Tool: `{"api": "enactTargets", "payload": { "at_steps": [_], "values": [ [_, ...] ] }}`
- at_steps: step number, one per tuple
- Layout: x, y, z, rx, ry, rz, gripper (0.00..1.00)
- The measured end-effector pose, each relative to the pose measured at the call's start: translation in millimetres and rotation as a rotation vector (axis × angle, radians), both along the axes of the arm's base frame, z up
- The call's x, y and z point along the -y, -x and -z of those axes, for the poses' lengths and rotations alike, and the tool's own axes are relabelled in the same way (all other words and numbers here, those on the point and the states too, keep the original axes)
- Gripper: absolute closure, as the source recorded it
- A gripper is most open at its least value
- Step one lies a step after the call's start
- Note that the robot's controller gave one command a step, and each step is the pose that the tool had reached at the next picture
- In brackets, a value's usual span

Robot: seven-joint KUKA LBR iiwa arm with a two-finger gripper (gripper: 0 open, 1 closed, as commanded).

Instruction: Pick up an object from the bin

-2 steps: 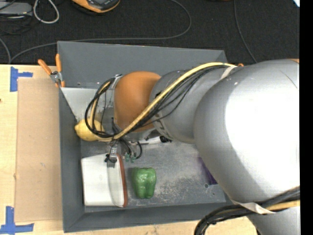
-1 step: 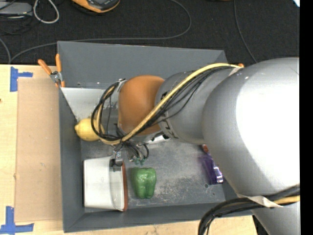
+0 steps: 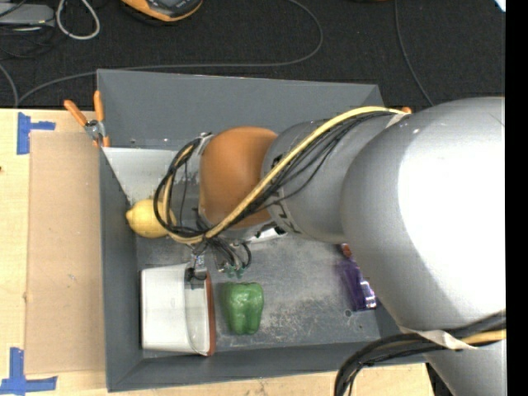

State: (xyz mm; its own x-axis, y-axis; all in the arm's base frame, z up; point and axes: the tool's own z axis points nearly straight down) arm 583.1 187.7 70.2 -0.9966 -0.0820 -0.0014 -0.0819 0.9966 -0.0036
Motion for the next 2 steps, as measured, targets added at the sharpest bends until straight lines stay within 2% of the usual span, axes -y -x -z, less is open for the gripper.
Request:
{"api": "enactTargets", "payload": {
  "at_steps": [1,2],
  "values": [
    [4.6,1.3,-16.6,-0.004,0.001,-0.004,1.0],
    [24.0,21.8,-79.0,0.02,-0.003,-0.242,1.0]
  ]
}}
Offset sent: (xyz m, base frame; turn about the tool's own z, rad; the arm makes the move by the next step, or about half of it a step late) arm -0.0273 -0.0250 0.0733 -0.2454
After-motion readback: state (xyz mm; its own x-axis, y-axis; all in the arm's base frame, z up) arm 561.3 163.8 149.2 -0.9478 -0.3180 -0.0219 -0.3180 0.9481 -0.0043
